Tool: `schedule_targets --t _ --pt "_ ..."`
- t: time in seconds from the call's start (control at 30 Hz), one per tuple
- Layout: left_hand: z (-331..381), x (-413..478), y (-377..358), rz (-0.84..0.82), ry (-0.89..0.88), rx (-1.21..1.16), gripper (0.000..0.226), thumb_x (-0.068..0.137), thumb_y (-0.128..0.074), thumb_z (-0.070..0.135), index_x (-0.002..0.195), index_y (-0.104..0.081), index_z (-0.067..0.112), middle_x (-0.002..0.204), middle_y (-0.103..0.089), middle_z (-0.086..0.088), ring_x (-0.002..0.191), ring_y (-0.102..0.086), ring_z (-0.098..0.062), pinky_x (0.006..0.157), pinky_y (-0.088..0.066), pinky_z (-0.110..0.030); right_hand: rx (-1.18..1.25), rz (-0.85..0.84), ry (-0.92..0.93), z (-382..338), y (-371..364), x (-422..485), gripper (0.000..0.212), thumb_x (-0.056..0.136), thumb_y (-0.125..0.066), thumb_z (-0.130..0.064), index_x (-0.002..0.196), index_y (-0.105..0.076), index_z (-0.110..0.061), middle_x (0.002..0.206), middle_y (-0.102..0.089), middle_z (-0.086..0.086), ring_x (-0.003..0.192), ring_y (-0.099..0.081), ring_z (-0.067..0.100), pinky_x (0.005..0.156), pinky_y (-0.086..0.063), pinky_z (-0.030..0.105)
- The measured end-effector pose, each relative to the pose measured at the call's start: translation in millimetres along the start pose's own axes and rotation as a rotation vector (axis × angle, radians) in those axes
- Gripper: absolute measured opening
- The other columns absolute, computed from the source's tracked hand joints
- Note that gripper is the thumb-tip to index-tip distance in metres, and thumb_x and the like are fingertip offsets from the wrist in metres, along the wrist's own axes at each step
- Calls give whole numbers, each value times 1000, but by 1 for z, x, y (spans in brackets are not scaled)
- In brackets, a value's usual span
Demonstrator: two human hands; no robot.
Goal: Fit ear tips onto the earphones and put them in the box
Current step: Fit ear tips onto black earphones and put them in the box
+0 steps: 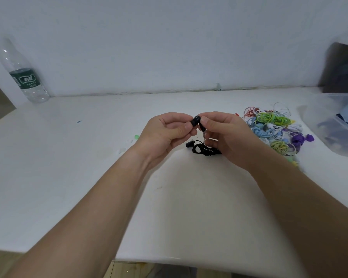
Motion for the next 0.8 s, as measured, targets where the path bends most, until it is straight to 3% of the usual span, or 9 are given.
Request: schedule_targets --t 0.2,0.3,0.57,0.8 --pt "-1 -1 -7 -71 21 -17 10 74 -69 10 80 -76 13 83 -74 -10 74 -71 -14 68 -57 -18 11 -117 -35 0 -5 -2 15 93 -60 -13 104 -70 -7 77 -63 -1 64 -53 11 66 -48 24" --pt "-2 -1 -7 -78 28 -18 11 74 -69 9 83 -73 10 80 -73 -10 72 -71 -14 67 -56 -18 -9 -135 -25 -1 -6 -2 17 95 -58 -11 108 -67 -4 75 -63 -2 66 -52 12 68 -49 26" --pt "-1 -1 -5 -59 -12 -20 9 72 -71 9 79 -74 12 77 -73 -10 71 -71 -15 69 -57 -18 -53 -97 14 -3 -5 -4 11 95 -60 -8 100 -69 -9 72 -62 -1 66 -50 14 68 -47 28" --pt "-1 0 -7 -47 -35 -87 20 74 -68 8 93 -66 3 76 -74 -6 69 -69 -11 68 -55 -17 46 -94 12 0 -12 -6 10 95 -59 -12 95 -69 -14 73 -60 -2 64 -49 14 65 -44 26"
Point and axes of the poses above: each hand's wrist, its own x-axis towards the middle knuckle, its own y-axis out of the back of the hand, z = x × y, the point moved 10 cm from there along x, towards the middle knuckle
